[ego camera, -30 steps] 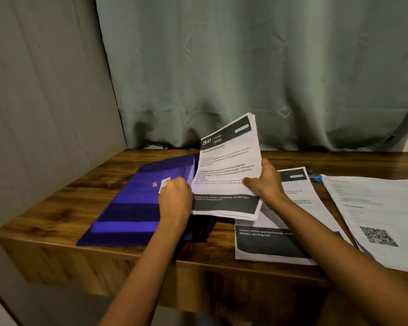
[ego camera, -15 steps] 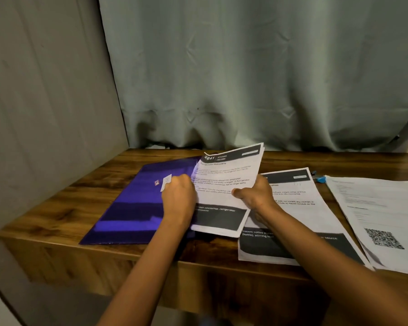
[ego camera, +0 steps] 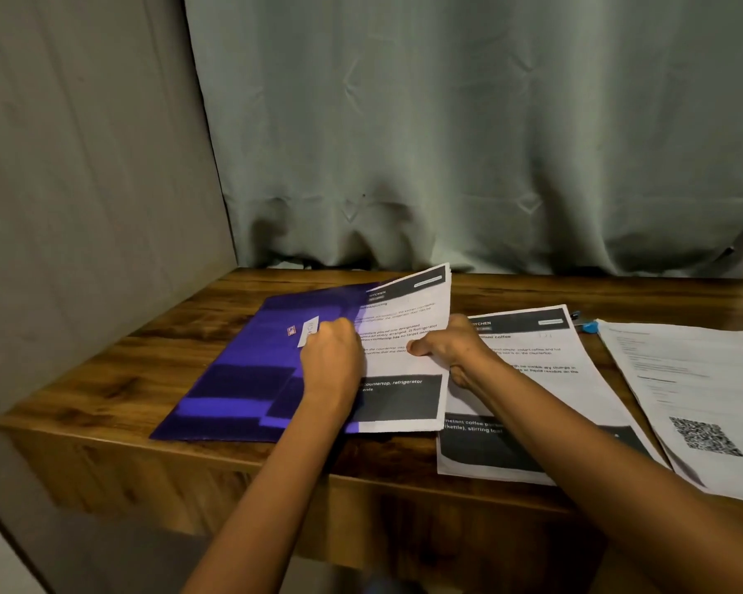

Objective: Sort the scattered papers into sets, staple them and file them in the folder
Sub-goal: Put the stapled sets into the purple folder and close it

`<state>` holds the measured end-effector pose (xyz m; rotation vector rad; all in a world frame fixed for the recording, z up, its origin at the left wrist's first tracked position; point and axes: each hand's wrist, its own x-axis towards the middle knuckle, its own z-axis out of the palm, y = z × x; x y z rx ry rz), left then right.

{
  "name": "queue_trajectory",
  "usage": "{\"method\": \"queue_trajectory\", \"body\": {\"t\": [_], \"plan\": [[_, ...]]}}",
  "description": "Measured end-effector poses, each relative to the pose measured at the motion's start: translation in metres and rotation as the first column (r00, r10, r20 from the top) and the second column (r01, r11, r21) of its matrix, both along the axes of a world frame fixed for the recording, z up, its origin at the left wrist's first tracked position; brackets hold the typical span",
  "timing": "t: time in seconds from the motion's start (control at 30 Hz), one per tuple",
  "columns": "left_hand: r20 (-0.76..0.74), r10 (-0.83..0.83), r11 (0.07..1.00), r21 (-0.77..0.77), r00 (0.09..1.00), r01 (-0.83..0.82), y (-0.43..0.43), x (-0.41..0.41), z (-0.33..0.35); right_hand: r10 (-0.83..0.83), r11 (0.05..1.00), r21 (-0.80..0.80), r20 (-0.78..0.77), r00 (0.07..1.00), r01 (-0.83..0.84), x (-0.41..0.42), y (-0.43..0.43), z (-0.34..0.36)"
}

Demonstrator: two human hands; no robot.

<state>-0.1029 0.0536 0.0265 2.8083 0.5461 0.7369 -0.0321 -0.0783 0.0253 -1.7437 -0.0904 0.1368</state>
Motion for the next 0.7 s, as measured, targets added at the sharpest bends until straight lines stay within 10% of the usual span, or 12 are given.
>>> {"method": "queue_trajectory", "body": {"t": [0.7], "plan": [[-0.011,-0.01,0.999,0.042,1.0,0.01,0.0,-0.001,-0.002,0.022,0.993,0.117,-0.15,0.988,-0.004,0.0,0.028,0.009]]}}
